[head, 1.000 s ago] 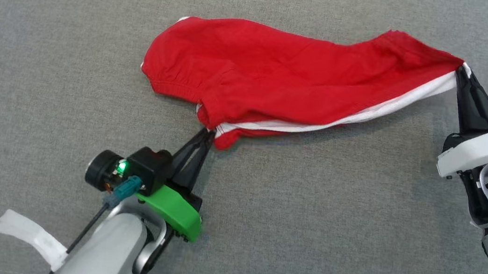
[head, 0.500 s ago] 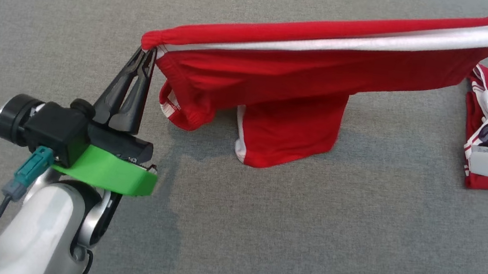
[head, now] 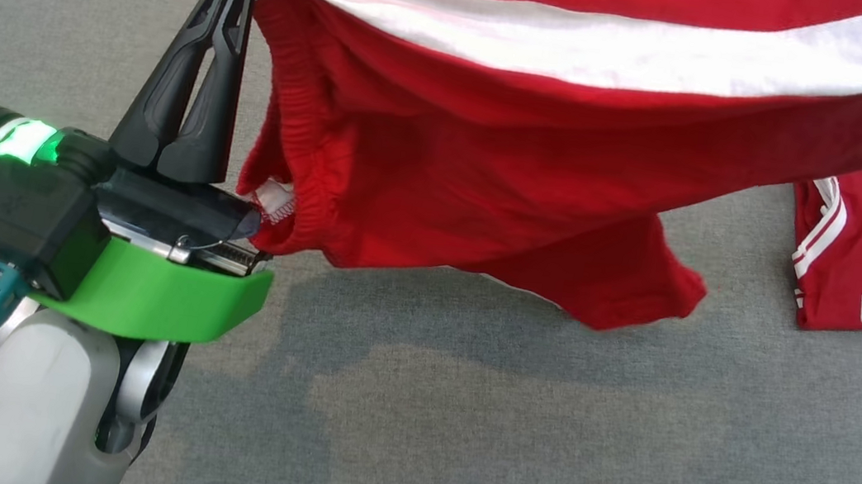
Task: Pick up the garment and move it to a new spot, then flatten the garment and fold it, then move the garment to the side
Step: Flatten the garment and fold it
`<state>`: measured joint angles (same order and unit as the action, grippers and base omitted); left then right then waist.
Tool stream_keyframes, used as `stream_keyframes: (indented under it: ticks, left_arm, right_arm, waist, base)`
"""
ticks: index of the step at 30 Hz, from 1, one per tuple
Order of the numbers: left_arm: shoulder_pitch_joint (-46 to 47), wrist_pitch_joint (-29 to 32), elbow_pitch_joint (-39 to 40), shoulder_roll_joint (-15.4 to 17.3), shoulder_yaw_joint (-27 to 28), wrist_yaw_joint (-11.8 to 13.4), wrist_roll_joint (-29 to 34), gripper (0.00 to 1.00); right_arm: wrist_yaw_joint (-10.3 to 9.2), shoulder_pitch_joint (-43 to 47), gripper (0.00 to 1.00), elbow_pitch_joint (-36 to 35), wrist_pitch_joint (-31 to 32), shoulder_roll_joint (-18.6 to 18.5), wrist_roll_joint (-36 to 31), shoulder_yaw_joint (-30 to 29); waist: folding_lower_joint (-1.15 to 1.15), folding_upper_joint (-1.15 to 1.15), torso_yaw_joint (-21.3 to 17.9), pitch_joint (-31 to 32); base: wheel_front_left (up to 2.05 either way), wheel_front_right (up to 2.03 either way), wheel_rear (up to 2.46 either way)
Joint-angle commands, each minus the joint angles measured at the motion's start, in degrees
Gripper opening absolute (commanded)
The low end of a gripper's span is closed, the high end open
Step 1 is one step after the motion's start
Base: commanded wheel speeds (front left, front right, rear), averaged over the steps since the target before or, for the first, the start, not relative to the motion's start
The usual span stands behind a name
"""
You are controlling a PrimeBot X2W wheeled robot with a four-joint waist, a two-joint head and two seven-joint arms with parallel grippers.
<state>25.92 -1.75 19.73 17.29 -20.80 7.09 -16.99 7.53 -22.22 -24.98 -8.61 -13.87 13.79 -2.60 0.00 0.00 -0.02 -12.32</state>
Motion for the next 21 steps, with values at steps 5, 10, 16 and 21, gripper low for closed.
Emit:
stream_keyframes:
  ticks: [5, 10, 16, 21]
  left_arm:
    - [-0.3, 0.8, -0.3, -0.5, 0.7, 0.7, -1.6, 0.00]
    - [1.3, -0.3, -1.8, -1.0, 0.9, 0.3, -2.4, 0.00]
    - [6.4, -2.0, -6.2, -2.4, 1.5, -1.4, -4.4, 0.00]
    - [14.2, -5.0, -14.1, -4.7, 1.9, -3.8, -6.3, 0.00]
  right_arm:
    - [-0.09, 0.9, 0.00, 1.4, 0.9, 0.1, -0.5, -0.2]
    - [-0.09, -1.0, 0.00, 4.6, 0.4, -0.3, 1.1, 0.1]
    - [-0.09, -7.1, 0.00, 9.9, -0.2, -1.8, 2.3, 1.4]
    - [-0.08, -15.5, 0.00, 17.9, -0.6, -3.3, 4.3, 3.7]
  waist:
    - [0.00, 0.00, -0.1, -0.6]
    - [0.00, 0.00, 0.0, -1.9]
    - [0.00, 0.00, 0.5, -5.3]
    - [0.00, 0.00, 1.2, -9.0]
  base:
    - [0.00, 0.00, 0.00]
    - [0.00, 0.00, 0.00]
    - [0.00, 0.00, 0.00]
    - [0.00, 0.00, 0.00]
